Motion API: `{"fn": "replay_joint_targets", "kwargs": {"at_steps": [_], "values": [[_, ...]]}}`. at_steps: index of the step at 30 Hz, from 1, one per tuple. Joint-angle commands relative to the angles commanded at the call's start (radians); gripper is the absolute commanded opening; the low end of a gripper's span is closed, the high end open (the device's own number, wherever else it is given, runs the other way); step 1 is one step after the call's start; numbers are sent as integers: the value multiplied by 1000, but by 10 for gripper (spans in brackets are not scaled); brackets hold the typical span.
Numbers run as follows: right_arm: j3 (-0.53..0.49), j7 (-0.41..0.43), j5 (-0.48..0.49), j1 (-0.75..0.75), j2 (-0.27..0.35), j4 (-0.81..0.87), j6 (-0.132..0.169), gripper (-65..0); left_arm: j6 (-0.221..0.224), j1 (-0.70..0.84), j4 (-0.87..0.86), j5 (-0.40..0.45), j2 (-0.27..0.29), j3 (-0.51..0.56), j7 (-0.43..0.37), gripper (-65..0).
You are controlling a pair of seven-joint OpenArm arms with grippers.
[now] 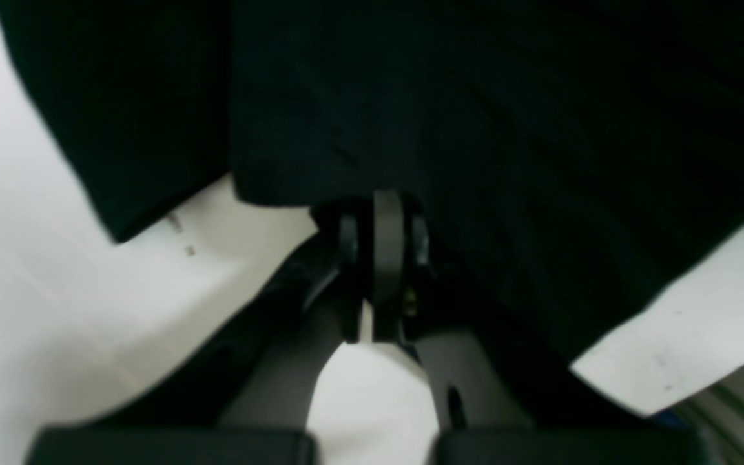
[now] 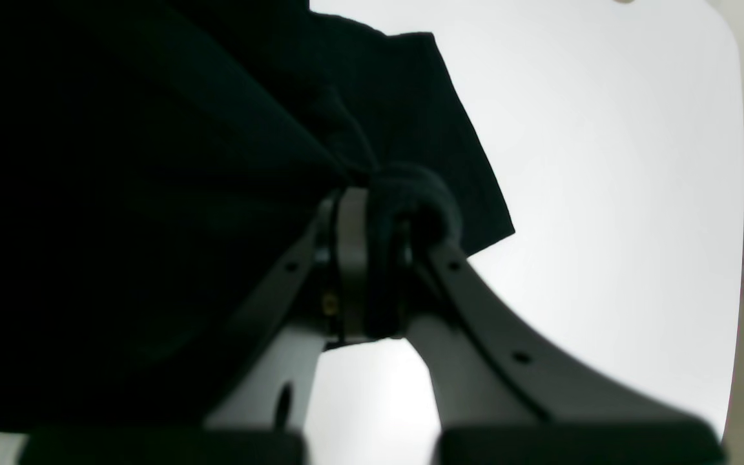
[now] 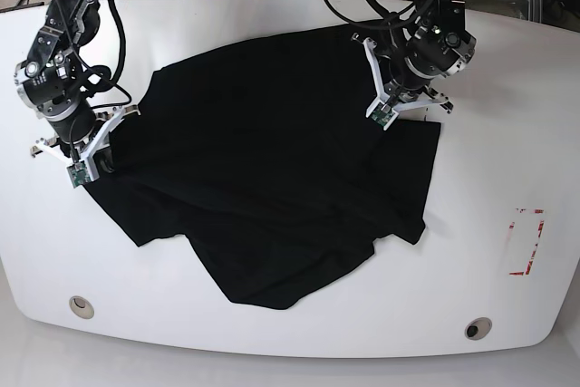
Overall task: Layout the t-shirt on the table in an organized manner, then fold the t-shirt properly
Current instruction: 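Lay the shirt down and release it from both grippers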
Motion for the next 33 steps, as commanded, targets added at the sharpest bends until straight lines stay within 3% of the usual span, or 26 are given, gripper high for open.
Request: {"fn": "replay_joint_targets", "kwargs": {"at_steps": [2, 4, 6, 11, 18, 29, 33], "values": [[0, 0, 0, 0, -9, 0, 0, -647, 0, -2, 0, 0, 0, 0, 0, -579], [-2, 0, 0, 0, -15, 0, 0, -647, 0, -2, 0, 3, -2, 0, 0, -489], [-2, 0, 0, 0, -18, 0, 0, -647, 0, 0, 0, 5, -2, -2, 0, -354], [-5, 0, 0, 0, -23, 0, 0, -647, 5, -5, 0, 6, -21, -5, 0, -162], [-5, 0, 0, 2, -48, 0, 0, -647, 3, -54, 2, 5, -31, -40, 0, -157], [-5, 0, 0, 0, -55, 0, 0, -647, 2, -279, -44, 3, -31, -345, 0, -154], [-5, 0, 0, 2, -68, 0, 0, -647, 2, -325, -124, 6, -31, -393, 0, -154]]}}
